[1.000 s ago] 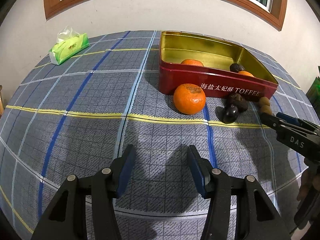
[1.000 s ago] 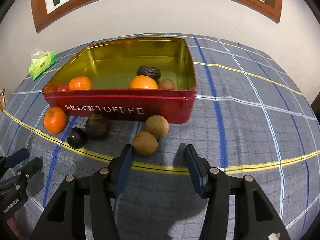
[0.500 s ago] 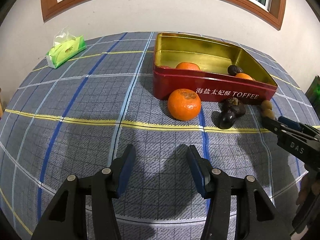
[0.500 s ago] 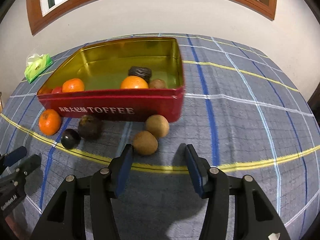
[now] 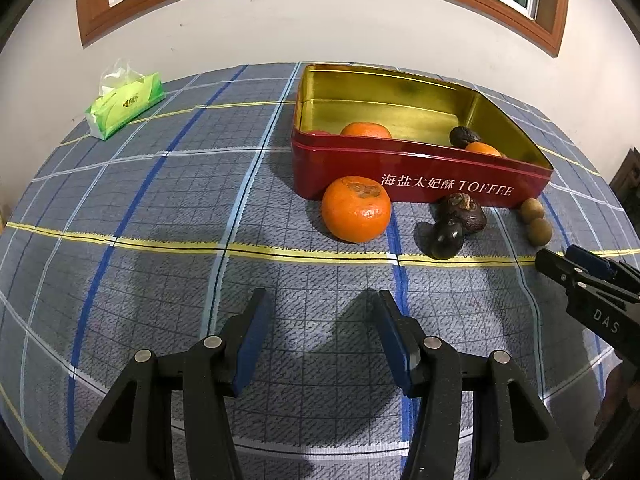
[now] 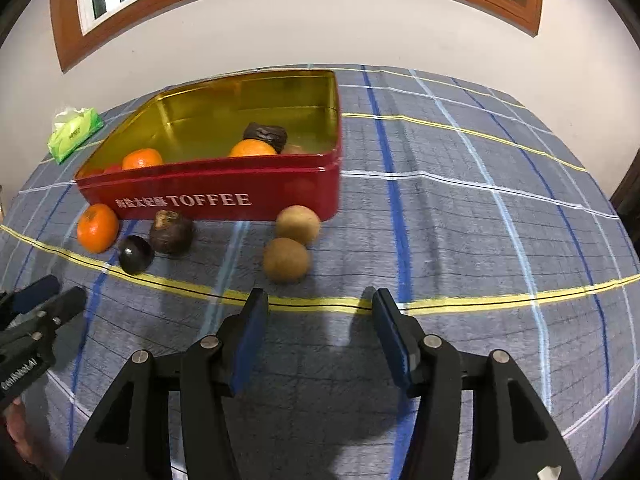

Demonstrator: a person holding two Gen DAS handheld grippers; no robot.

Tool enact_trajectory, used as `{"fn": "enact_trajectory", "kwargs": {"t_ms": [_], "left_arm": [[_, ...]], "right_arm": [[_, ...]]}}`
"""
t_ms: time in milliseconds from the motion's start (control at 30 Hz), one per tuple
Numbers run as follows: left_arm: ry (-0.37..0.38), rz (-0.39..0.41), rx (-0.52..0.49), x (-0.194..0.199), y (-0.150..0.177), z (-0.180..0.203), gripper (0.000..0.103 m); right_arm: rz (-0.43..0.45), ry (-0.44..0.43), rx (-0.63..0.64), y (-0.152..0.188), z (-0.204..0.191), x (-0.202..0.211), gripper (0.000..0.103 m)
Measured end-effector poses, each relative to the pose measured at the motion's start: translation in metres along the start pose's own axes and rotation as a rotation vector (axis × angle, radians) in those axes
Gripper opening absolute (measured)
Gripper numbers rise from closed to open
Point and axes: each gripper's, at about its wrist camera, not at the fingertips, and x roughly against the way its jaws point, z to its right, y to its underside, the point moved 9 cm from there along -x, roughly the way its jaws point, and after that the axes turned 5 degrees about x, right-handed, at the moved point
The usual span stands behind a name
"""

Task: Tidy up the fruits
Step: 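Move left tool to the tangerine while right tool grasps a brown round fruit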

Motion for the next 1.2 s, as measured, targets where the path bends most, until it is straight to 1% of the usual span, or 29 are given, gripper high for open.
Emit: {"fn": "enact_trajectory", "kwargs": {"t_ms": [267, 367, 567, 633, 733, 867, 967, 1200], "left_arm": [[-0.001, 0.0, -0.003, -0.001, -0.003, 0.001, 0.054], [-0.001, 0.002, -0.003, -0.002, -0.005, 0.001, 0.054], [-0.006, 0.011, -0.003, -0.003, -0.013, 0.0, 0.054], [-0.009, 0.014, -0.006, -0.004, -0.015, 0.001, 0.054], [-0.01, 0.016, -0.011, -0.007, -0.017, 0.003, 0.054], [0.0, 0.012, -0.005, -0.009, -0.018, 0.006, 0.054], [0.003, 0.007, -0.005, -0.011, -0.017, 0.007, 0.054], [-0.006, 0.006, -0.008, -0.015, -0.016, 0.011, 0.054]], "right_arm": [[0.013, 0.008, 0.023, -0.017, -0.012, -0.013, 0.052], [0.018, 0.012, 0.023, -0.025, -0.012, -0.02, 0.05], [0.026, 0.004, 0.033, -0.03, -0.012, -0.022, 0.037], [0.027, -0.003, 0.041, -0.031, -0.012, -0.022, 0.032], [0.029, -0.007, 0.042, -0.03, -0.011, -0.022, 0.029], [0.03, -0.021, 0.05, -0.03, -0.01, -0.021, 0.029], [0.031, -0.029, 0.062, -0.028, -0.011, -0.019, 0.025], [0.033, -0.046, 0.095, -0.017, -0.011, -0.011, 0.024]]}}
